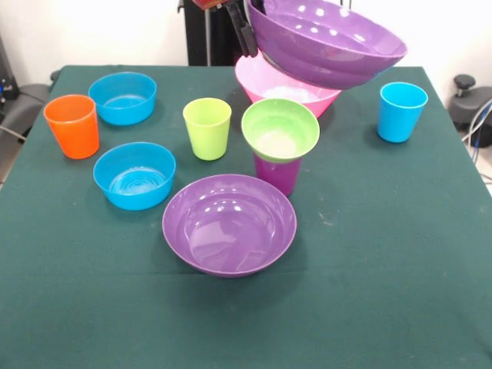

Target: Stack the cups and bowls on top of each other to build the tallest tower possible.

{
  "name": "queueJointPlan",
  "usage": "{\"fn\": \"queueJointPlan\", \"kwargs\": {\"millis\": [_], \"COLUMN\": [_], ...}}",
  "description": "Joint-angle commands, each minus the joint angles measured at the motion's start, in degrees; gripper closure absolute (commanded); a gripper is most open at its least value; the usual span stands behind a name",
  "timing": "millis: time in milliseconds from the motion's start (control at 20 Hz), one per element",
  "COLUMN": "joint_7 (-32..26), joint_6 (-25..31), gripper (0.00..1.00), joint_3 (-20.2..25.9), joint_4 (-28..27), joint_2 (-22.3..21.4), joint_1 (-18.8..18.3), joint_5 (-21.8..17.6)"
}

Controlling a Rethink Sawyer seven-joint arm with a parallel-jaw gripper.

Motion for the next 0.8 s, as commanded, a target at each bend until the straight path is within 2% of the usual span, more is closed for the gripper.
{"fn": "queueJointPlan", "kwargs": {"millis": [50, 200, 800], "joint_7": [-11.3, -11.7, -11.7], "joint_6": [-2.1, -2.5, -1.5], "gripper": [1.00, 1.00, 1.00], "joint_3": [2.4, 2.2, 3.8], "joint_4": [5.2, 4.9, 4.5], "joint_2": [2.4, 3.3, 3.7], "joint_1": [-0.7, -0.8, -2.2], "joint_5": [-4.5, -5.8, -7.1]}}
